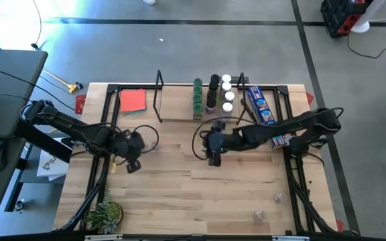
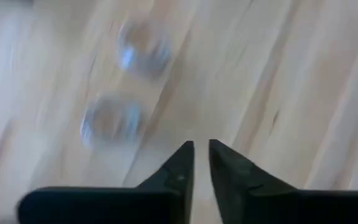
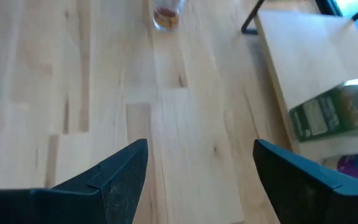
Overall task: Shelf spices
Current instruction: Put the top left brown seasoning bottle on the shelf aligned with the other brown seasoning bottle
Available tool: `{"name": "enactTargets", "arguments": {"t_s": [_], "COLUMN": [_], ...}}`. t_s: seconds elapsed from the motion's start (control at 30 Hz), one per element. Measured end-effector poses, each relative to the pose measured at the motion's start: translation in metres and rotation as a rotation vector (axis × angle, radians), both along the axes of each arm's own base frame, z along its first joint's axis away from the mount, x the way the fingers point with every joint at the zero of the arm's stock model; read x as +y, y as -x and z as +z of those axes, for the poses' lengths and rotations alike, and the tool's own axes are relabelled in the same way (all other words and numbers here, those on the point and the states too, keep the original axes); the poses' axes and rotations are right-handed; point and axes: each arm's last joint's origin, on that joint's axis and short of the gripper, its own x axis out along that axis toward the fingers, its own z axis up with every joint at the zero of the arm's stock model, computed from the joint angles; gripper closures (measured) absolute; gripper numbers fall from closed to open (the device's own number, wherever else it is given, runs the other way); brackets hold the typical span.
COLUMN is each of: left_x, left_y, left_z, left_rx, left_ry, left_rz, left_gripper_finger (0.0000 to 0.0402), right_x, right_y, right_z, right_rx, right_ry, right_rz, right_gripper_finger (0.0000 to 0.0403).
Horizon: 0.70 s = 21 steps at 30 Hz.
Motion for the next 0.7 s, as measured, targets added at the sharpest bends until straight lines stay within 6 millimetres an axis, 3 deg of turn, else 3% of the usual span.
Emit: {"name": "enactTargets", "arguments": {"t_s": [0.1, 0.3, 0.4, 0.5, 0.7], "left_x": [0.007, 0.024, 0.031, 0.034, 0.037], "left_y": [0.009, 0.019, 0.017, 0.012, 0.009], "left_z": [-0.007, -0.041, -0.057, -0.064, -0.068], "left_rx": [0.077, 0.193, 0.159, 0.079, 0.047], "left_ry": [0.032, 0.058, 0.015, -0.054, -0.080], "left_rz": [0.092, 0.195, 0.190, 0.137, 0.101], "left_gripper_finger": [0.0313, 0.0189, 0.0139, 0.0117, 0.0119], "right_x": [0.001, -0.002, -0.004, -0.010, -0.020], "right_y": [0.004, 0.015, 0.018, 0.020, 0.019], "right_z": [-0.015, -0.034, -0.041, -0.045, -0.045], "right_rx": [0.015, 0.087, 0.119, 0.140, 0.145], "right_ry": [0.017, 0.067, 0.091, 0.116, 0.126], "right_rz": [-0.018, -0.059, -0.042, -0.043, -0.065], "right_gripper_finger": [0.0116, 0.0116, 0.0116, 0.0116, 0.0116]}}
